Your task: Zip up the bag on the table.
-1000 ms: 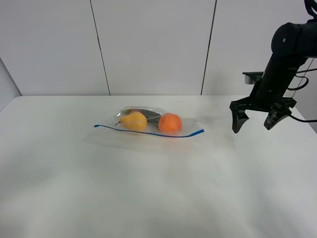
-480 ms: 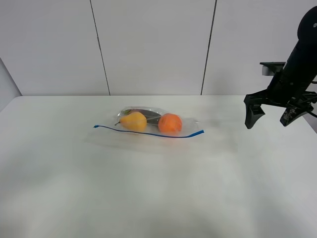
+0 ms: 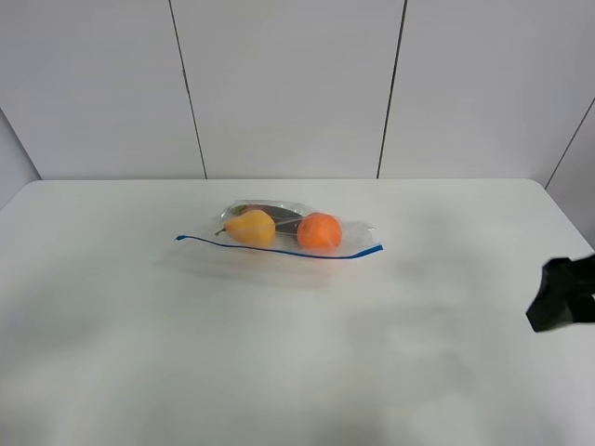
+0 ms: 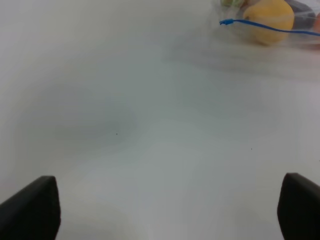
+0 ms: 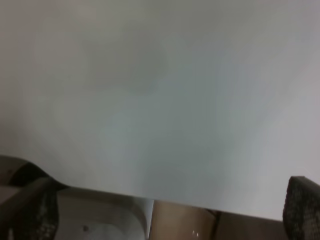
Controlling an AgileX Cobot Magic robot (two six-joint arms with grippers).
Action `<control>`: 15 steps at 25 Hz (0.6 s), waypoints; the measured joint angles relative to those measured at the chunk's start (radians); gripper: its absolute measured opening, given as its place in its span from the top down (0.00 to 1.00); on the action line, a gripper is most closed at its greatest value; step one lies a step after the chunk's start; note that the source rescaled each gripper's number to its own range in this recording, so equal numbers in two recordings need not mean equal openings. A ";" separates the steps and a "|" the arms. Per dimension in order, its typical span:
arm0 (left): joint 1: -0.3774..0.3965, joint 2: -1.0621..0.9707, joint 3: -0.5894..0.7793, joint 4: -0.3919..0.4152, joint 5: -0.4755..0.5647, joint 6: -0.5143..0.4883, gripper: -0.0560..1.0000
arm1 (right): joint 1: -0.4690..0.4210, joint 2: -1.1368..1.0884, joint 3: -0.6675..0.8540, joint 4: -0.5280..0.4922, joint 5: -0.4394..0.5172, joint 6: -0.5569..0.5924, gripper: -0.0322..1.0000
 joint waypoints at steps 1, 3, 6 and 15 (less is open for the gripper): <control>0.000 0.000 0.000 0.000 0.000 0.000 0.00 | 0.000 -0.064 0.052 0.000 -0.022 0.000 0.00; 0.000 0.000 0.000 0.000 0.000 0.000 0.00 | 0.000 -0.222 0.147 0.000 -0.079 0.000 0.00; 0.000 0.000 0.000 0.000 0.000 0.000 0.00 | 0.000 -0.454 0.257 0.000 -0.156 0.000 0.00; 0.000 0.000 0.000 0.000 0.000 0.000 0.00 | 0.000 -0.952 0.307 -0.005 -0.152 0.000 0.00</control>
